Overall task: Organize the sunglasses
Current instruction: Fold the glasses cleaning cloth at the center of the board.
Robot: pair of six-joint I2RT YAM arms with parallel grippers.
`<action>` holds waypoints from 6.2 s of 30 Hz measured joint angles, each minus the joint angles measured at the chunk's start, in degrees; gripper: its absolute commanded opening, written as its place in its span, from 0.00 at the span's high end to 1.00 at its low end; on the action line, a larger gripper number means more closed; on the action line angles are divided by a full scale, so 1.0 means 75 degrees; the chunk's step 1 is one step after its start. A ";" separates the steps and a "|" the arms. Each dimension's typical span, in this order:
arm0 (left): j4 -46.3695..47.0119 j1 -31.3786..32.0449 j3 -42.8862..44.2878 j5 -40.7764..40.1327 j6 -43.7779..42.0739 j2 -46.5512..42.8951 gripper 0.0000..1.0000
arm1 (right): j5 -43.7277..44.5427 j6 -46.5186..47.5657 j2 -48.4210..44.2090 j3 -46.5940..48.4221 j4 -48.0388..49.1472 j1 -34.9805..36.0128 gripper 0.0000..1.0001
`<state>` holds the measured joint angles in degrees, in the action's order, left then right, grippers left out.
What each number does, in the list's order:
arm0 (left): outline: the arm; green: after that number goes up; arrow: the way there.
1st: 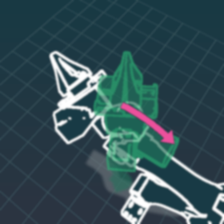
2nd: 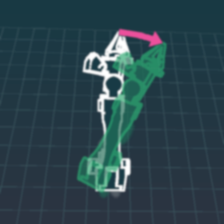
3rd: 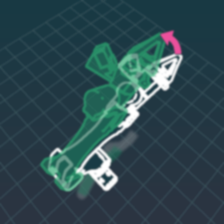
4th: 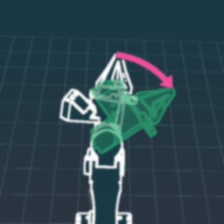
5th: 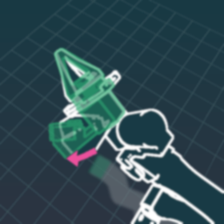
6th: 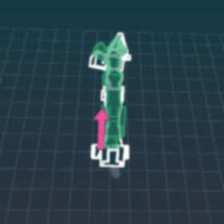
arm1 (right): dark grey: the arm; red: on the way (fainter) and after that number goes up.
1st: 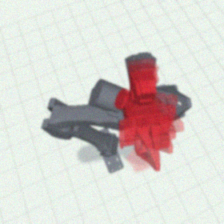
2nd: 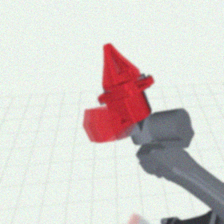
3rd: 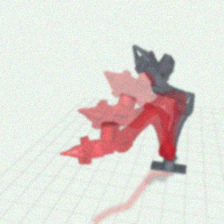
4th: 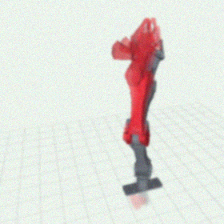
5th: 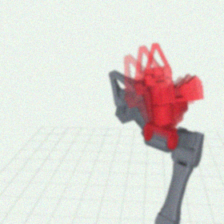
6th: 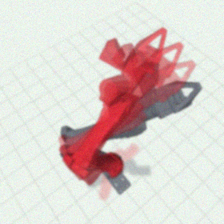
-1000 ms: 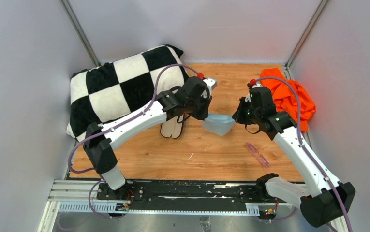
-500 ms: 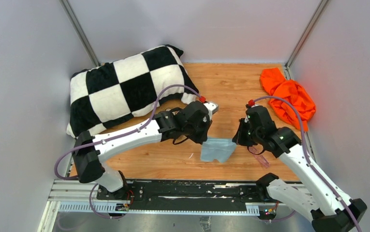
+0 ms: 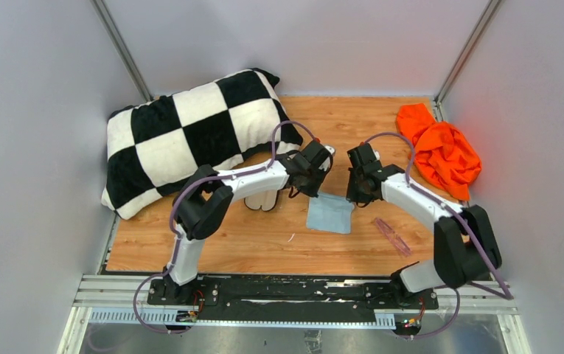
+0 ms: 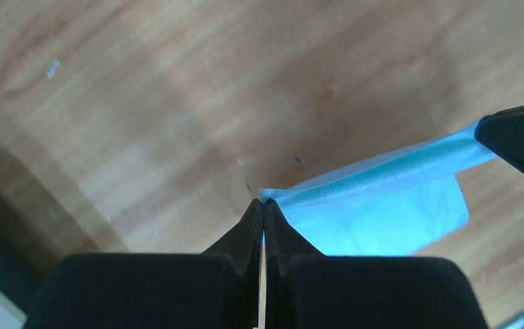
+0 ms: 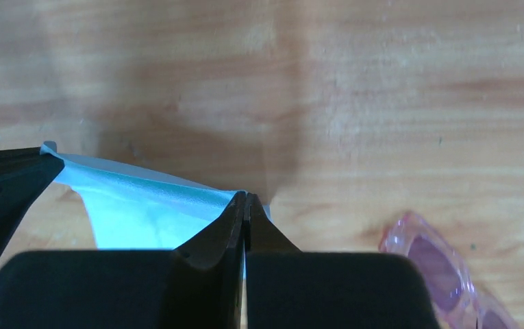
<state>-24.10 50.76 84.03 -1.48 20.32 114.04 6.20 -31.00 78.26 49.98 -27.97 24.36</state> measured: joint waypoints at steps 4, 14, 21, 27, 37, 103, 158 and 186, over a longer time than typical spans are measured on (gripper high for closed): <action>-0.0017 -0.0169 0.0699 0.0020 -0.0219 0.0691 1.00 | 0.0047 0.0216 0.0988 0.0356 0.0475 -0.0271 1.00; -0.0475 -0.0411 0.2069 -0.0035 -0.0259 0.1612 0.45 | 0.0207 0.0632 0.2136 0.1017 0.0915 -0.0810 0.52; -0.1008 -0.0545 0.2259 -0.0758 -0.0038 0.1370 0.45 | 0.0254 0.0781 0.1408 0.1023 0.0653 -0.1139 0.54; -0.0979 -0.0516 0.0868 -0.0924 0.0210 -0.0379 0.47 | -0.0041 0.0711 -0.0405 0.0527 0.0280 -0.1169 0.61; -0.0221 0.0388 -0.1518 -0.0530 0.1399 -0.1612 0.62 | -0.0606 -0.0831 -0.2168 -0.1644 -0.0460 -0.0393 0.62; 0.1084 0.0335 -0.1786 -0.0058 0.3369 -0.0382 1.00 | -0.1157 -0.2358 -0.0609 -0.2221 0.1276 -0.0245 1.00; -0.0300 -0.0312 0.0262 0.0408 0.2710 0.0393 1.00 | -0.0504 -0.1658 0.0493 -0.0376 0.0376 -0.0560 1.00; -0.0632 -0.0417 0.0813 0.0618 0.2483 0.0877 1.00 | -0.0385 -0.1515 0.0950 -0.0224 0.0242 -0.0714 1.00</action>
<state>-28.84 47.64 90.13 3.16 38.94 120.62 3.31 -42.37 85.38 48.29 -26.15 19.00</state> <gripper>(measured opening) 0.005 0.009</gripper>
